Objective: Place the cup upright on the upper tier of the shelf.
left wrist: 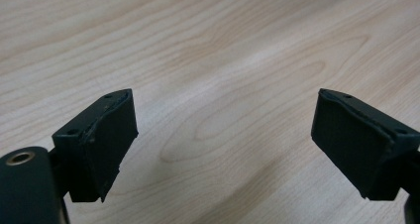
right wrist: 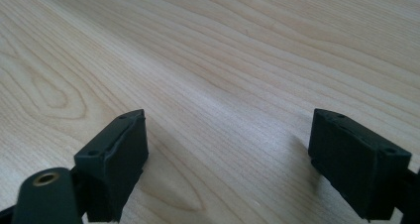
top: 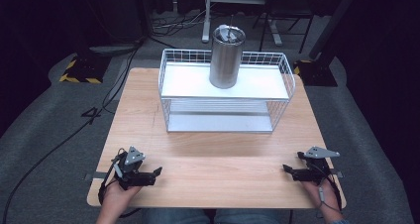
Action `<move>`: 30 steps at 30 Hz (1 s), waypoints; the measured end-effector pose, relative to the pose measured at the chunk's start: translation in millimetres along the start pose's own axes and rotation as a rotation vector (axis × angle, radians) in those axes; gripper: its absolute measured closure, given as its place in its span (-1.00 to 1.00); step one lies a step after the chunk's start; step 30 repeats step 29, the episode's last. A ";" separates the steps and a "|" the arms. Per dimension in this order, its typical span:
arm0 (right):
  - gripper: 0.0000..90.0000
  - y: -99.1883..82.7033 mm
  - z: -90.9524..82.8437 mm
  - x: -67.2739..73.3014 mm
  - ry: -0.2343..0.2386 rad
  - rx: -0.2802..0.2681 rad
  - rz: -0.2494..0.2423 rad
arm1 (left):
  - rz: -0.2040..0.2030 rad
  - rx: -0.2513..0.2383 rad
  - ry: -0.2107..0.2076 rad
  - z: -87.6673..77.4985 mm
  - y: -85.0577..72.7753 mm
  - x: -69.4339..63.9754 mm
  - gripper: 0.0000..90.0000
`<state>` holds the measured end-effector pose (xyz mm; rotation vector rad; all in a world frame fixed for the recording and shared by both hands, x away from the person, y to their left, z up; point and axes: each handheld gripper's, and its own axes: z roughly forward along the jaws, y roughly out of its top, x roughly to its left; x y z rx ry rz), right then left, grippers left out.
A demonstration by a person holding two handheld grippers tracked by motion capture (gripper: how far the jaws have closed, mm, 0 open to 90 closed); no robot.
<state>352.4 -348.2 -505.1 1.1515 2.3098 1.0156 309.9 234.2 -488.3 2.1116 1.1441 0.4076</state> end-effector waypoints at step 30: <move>-0.64 -0.1 -0.1 0.5 0.001 -0.001 -0.003 | 0.037 0.046 -0.005 18.3 -8.0 -2.7 -0.97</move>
